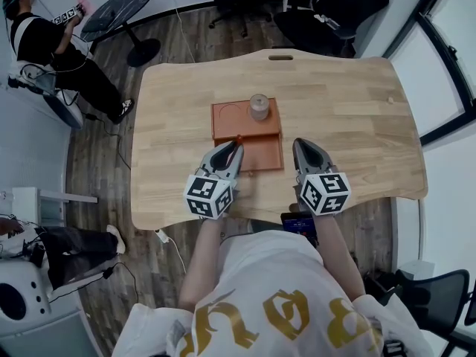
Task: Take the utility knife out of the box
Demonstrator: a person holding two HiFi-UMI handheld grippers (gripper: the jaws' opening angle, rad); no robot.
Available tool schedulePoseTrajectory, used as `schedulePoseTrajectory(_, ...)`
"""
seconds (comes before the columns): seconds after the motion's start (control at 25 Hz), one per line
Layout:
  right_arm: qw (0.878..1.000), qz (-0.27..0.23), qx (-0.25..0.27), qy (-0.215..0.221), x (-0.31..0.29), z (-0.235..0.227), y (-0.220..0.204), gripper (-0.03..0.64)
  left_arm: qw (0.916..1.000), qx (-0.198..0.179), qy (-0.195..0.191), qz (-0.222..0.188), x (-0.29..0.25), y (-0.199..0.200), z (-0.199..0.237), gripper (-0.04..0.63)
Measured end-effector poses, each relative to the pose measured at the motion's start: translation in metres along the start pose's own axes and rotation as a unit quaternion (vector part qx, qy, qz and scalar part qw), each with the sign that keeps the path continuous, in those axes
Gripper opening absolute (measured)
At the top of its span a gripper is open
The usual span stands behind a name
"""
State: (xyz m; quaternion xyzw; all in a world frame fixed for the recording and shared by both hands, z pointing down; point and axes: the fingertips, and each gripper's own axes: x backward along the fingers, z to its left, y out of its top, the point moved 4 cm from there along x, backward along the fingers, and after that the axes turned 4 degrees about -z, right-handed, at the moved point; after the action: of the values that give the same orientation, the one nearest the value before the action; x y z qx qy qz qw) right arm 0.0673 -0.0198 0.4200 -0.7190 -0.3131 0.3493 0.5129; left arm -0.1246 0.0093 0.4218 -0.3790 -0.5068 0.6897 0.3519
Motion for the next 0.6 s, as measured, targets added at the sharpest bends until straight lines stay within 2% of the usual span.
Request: schedulePoseTrajectory(0.6,1.000,0.004,-0.001,-0.004,0.0019,0.0002,-0.0021,0.011,1.0000,0.006,-0.003,-0.003,0.0008,-0.0013,0.0042,0.055)
